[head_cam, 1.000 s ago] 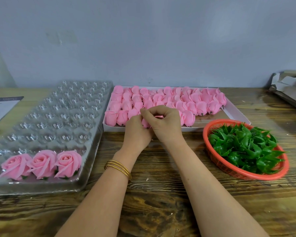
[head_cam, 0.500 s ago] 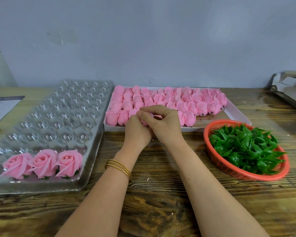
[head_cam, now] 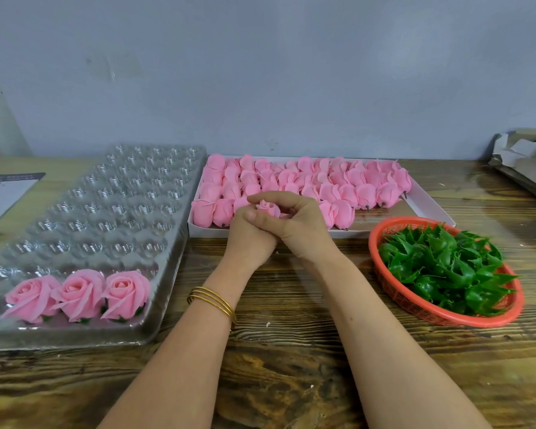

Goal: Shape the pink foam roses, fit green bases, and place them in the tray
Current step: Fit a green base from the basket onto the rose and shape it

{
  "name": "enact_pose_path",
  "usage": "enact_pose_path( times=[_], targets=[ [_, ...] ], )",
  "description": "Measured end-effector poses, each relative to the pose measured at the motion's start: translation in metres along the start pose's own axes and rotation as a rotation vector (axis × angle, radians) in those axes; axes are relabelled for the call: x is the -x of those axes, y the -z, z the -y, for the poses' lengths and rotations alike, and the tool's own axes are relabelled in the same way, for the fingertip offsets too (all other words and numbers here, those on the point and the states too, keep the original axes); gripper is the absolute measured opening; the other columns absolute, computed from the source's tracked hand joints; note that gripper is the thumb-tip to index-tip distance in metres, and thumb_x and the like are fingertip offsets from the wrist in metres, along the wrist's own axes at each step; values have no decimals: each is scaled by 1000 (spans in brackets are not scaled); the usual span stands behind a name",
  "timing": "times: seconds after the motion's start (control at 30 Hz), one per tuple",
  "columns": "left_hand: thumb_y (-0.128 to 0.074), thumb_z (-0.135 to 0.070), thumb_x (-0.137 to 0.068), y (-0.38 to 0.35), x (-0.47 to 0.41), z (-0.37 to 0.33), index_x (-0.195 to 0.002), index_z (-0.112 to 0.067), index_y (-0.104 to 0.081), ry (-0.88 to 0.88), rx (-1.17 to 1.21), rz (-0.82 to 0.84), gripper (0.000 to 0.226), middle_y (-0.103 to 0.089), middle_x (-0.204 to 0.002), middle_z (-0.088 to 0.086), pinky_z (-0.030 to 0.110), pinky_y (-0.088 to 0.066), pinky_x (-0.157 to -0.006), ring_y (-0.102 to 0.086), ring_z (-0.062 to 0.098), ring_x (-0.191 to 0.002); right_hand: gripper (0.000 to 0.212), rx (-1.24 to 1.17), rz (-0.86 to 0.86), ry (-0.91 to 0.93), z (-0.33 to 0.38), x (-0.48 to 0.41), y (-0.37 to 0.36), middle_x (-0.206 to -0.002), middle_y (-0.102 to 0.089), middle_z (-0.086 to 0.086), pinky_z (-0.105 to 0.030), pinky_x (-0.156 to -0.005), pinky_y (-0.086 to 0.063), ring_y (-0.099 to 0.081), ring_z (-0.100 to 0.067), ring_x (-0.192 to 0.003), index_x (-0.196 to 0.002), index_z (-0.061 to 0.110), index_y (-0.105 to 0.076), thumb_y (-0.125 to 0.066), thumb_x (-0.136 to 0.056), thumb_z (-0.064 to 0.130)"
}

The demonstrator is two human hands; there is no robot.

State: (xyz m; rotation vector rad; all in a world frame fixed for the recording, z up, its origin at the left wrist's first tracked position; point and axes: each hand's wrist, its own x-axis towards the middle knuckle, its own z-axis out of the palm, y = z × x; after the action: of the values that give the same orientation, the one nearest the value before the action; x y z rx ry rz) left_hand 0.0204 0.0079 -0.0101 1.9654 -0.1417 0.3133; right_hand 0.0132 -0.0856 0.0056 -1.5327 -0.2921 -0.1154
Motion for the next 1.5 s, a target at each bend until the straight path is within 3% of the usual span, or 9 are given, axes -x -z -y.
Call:
enact_pose_path(
  times=[0.13,0.23,0.37,0.53,0.63,0.87,1.13,1.27,1.5],
  targets=[
    [-60,-13,-92,0,1,-2,-78,-28,-67,64,96,56,22,-71,-80,2,48,-61,-70,-69,21,-81,17,6,66,-70,3,1,7,-105,-74,2,-35,-99,-50,-65,-10,-108,-91,28,-77,-80,-75,23],
    [-71,-13,-85,1,2,1,-79,-22,-71,8,176,120,11,-71,-70,-3,35,-57,-59,-67,9,-65,16,-146,47,-124,6,-1,14,-100,-75,0,-38,-101,-48,-65,-17,-112,-89,24,-79,-69,-78,30],
    [-72,-5,-84,-1,5,3,-64,-24,-62,4,271,263,29,-56,-51,-15,11,-38,-49,-49,-3,-48,15,-293,-42,-92,7,-4,19,-89,-76,1,-34,-89,-52,-70,-10,-94,-79,16,-77,-67,-88,9],
    [-67,6,-84,-1,5,5,-61,-12,-55,45,339,396,31,-42,-45,-12,12,-28,-41,-37,1,-38,14,-266,91,-92,9,-3,25,-90,-75,-1,-29,-82,-55,-70,-11,-90,-70,18,-78,-69,-79,12],
    [-64,9,-83,0,5,5,-81,13,-54,86,409,426,11,-33,-50,2,18,-24,-39,-29,11,-39,8,-258,151,-107,8,-2,26,-86,-75,-2,-23,-77,-55,-70,-11,-87,-71,18,-79,-71,-72,17],
    [-61,12,-84,1,5,3,-103,24,-47,137,519,515,27,-31,-53,0,17,-23,-37,-26,8,-38,9,-272,207,-93,4,-3,27,-83,-75,-3,-23,-75,-55,-71,-12,-84,-76,17,-80,-77,-69,21],
    [-60,13,-83,2,5,4,-87,13,-56,167,571,536,5,-35,-48,2,15,-25,-36,-27,6,-36,12,-274,228,-94,6,-2,27,-81,-75,-1,-25,-79,-57,-70,-12,-82,-75,16,-80,-72,-69,9],
    [-57,13,-85,3,6,3,-65,-7,-51,164,565,554,28,-36,-47,2,15,-24,-37,-27,6,-36,17,-226,236,-90,9,0,26,-81,-74,1,-27,-83,-56,-68,-11,-82,-72,17,-80,-71,-73,3],
    [-56,14,-86,4,8,-1,-69,-7,-52,169,591,551,27,-35,-49,3,15,-23,-37,-27,7,-37,27,-202,237,-88,8,0,26,-82,-74,0,-28,-83,-56,-68,-12,-83,-74,18,-80,-67,-79,-5]
  ],
)
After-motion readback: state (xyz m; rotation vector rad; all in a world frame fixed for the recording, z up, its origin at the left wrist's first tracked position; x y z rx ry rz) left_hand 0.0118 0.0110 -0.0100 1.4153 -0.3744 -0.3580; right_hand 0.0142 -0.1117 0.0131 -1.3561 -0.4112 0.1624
